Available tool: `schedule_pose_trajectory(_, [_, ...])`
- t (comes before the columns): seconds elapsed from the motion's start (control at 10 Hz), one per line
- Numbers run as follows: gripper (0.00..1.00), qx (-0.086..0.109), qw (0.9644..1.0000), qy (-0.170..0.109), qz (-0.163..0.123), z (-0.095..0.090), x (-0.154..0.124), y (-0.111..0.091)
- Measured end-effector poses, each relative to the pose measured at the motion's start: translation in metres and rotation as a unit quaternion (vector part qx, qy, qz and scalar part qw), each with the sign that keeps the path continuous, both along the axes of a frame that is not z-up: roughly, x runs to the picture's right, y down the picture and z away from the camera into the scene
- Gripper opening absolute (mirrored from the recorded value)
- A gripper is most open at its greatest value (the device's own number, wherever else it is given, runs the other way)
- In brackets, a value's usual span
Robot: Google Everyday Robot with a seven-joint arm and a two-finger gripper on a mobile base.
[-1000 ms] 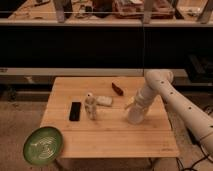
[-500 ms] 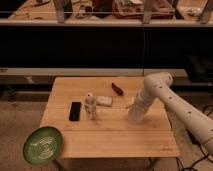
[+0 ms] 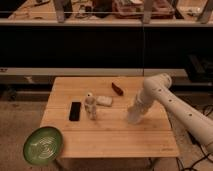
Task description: Place the ceramic cup in the ceramic bowl
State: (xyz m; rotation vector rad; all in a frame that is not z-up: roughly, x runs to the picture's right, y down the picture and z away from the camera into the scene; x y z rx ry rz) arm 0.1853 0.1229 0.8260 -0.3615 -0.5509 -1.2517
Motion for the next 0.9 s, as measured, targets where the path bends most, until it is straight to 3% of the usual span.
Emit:
schedule_pose_trajectory(0.2, [0.05, 0.004, 1.0, 0.003, -0.007, 0.0, 0.0, 0.001])
schedule_pose_trajectory(0.3, [0.0, 0.007, 0.9999, 0.004, -0.009, 0.0, -0.001, 0.0])
schedule_pose_trajectory(0.5, [0.0, 0.007, 0.9999, -0.003, -0.008, -0.003, -0.006, -0.002])
schedule_pose_trajectory(0.6, [0.0, -0.002, 0.9999, -0.013, -0.005, -0.009, -0.008, 0.0])
schedule_pose_trajectory(0.7, [0.0, -0.01, 0.9994, -0.032, 0.004, -0.023, -0.013, -0.004])
schedule_pose_trajectory(0.9, [0.0, -0.014, 0.9968, -0.078, 0.009, -0.069, -0.017, -0.017])
